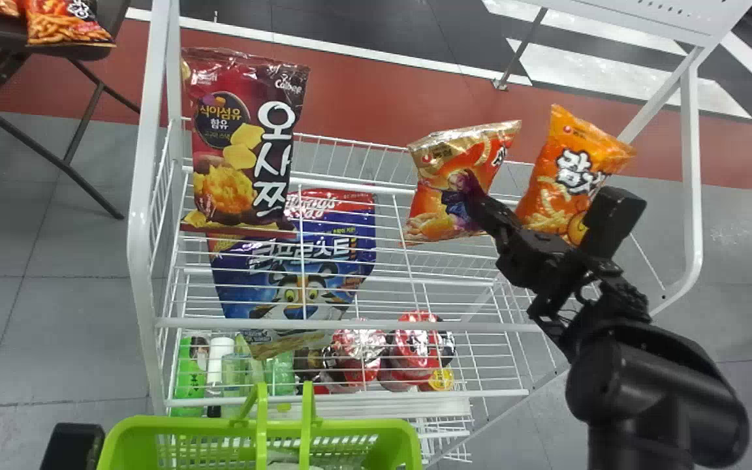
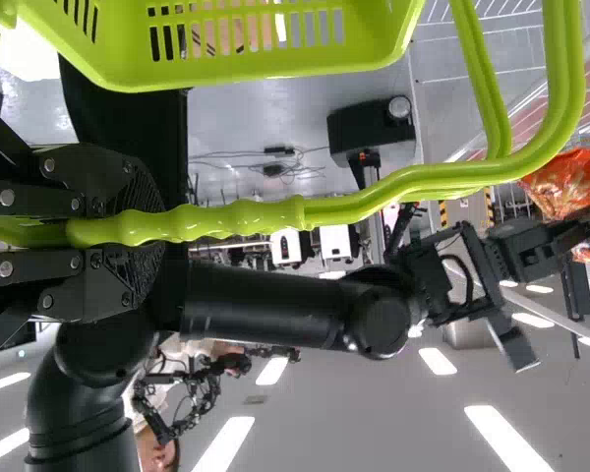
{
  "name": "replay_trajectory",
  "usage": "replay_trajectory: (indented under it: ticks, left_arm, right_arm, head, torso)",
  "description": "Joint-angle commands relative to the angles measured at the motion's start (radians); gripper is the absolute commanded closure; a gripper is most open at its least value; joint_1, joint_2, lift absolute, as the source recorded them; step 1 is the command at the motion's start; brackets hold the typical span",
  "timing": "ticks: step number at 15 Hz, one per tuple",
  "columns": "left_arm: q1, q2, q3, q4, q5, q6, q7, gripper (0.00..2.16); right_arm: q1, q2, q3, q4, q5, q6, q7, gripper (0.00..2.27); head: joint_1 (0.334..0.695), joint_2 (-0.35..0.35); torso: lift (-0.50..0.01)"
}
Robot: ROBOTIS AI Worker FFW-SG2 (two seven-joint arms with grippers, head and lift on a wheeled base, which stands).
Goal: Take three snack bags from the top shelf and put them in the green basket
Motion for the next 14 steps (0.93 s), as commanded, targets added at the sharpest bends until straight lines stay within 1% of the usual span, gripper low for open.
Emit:
replay_trajectory:
  ticks: [1, 2, 4, 7, 9, 11, 13, 14]
  left_arm:
    - [-0.003, 0.0, 0.006, 0.002, -0.002, 0.004, -0.001, 1.4]
    - [-0.004, 0.0, 0.009, 0.002, -0.002, 0.004, -0.001, 1.4]
    - [-0.009, -0.001, 0.012, 0.002, -0.007, 0.004, -0.004, 1.4]
    - [-0.012, -0.001, 0.015, 0.002, -0.007, 0.004, -0.006, 1.4]
    - [-0.009, -0.001, 0.018, 0.002, -0.007, 0.004, -0.009, 1.4]
    - [-0.003, -0.003, 0.021, -0.001, -0.008, 0.004, -0.009, 1.4]
    - [-0.003, -0.003, 0.019, -0.003, -0.008, 0.004, -0.009, 1.4]
    - [-0.003, -0.003, 0.018, -0.003, -0.008, 0.004, -0.009, 1.4]
  right_arm:
    - [0.075, 0.001, -0.018, -0.156, -0.057, 0.106, 0.001, 2.11]
    - [0.112, 0.001, -0.04, -0.232, -0.096, 0.185, 0.001, 2.11]
    - [0.183, 0.001, -0.11, -0.34, -0.209, 0.271, 0.035, 2.11]
    - [0.301, 0.001, -0.218, -0.484, -0.37, 0.422, 0.115, 2.11]
    - [0.333, 0.001, -0.274, -0.565, -0.418, 0.661, 0.199, 2.11]
    - [0.333, 0.001, -0.342, -0.625, -0.471, 0.979, 0.226, 2.11]
    - [0.335, 0.001, -0.385, -0.636, -0.519, 0.979, 0.257, 2.11]
    - [0.341, 0.001, -0.388, -0.637, -0.522, 0.979, 0.271, 2.11]
  head:
    - [0.695, -0.35]
    - [0.695, -0.35]
    - [0.695, -0.35]
    - [0.695, -0.35]
    - [0.695, -0.35]
    - [0.695, -0.35]
    - [0.695, -0.35]
    - [0.695, -0.35]
  torso:
    - [-0.028]
    - [-0.028]
    - [-0.028]
    - [-0.028]
    - [-0.028]
    - [-0.028]
    - [-0.028]
    - [-0.028]
